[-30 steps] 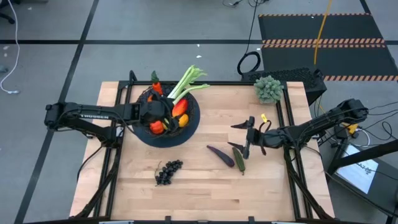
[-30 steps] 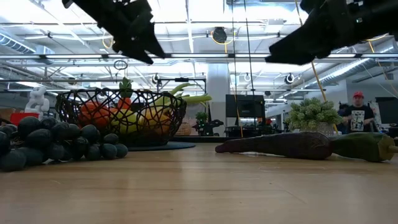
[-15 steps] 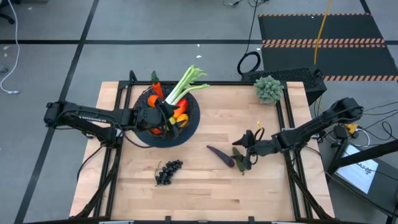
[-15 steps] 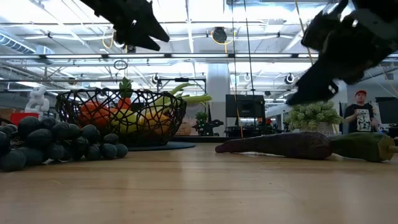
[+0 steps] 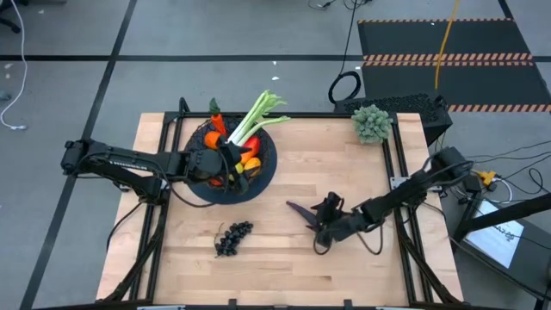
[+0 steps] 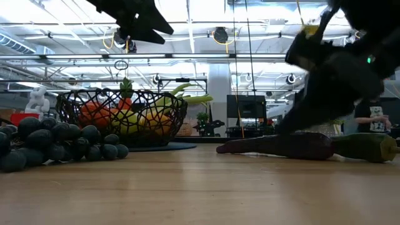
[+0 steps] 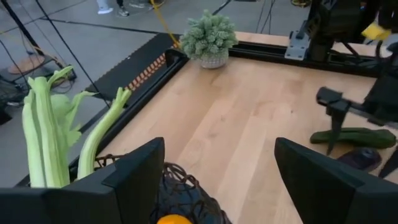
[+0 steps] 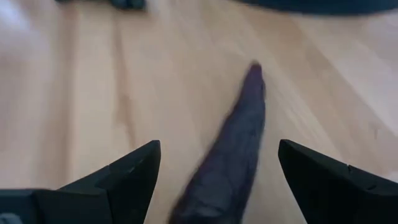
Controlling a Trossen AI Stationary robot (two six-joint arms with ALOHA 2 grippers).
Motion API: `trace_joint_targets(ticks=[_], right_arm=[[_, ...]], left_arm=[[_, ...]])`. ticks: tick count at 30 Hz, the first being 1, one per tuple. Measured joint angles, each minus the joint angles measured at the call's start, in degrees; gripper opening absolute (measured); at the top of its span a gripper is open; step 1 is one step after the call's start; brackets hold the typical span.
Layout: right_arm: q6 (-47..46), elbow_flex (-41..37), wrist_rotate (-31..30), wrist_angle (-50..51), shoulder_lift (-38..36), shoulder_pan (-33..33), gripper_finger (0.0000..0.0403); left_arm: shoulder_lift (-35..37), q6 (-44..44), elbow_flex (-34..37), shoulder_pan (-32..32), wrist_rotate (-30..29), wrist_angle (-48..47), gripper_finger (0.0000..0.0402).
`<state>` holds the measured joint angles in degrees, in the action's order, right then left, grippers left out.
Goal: Build produce basket
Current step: Put the violet eggplant into the black basket
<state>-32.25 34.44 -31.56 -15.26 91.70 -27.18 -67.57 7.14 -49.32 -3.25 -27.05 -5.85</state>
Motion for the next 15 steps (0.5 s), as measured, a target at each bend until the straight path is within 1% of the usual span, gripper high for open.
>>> trace_joint_targets(ticks=[5,10,12,15], right_arm=[[-1.99,1.21,-0.12,0.52,4.68,0.06,0.0318],[-5.08,1.30,-0.12,0.24,6.59,0.04,0.0316],[-5.25,1.30,-0.11,0.14,6.60,0.04,0.0307],[-5.79,1.30,0.10,0.48,6.21,0.05,0.0282]], left_arm=[[0.00,0.04,0.00,-0.16,0.46,-0.02,0.0299],[0.00,-0.63,0.00,-0.76,0.48,0.01,0.0300],[0.00,-0.83,0.00,-1.01,0.50,0.04,0.0301],[0.00,-0.85,0.00,-1.05,0.60,0.07,0.0300]])
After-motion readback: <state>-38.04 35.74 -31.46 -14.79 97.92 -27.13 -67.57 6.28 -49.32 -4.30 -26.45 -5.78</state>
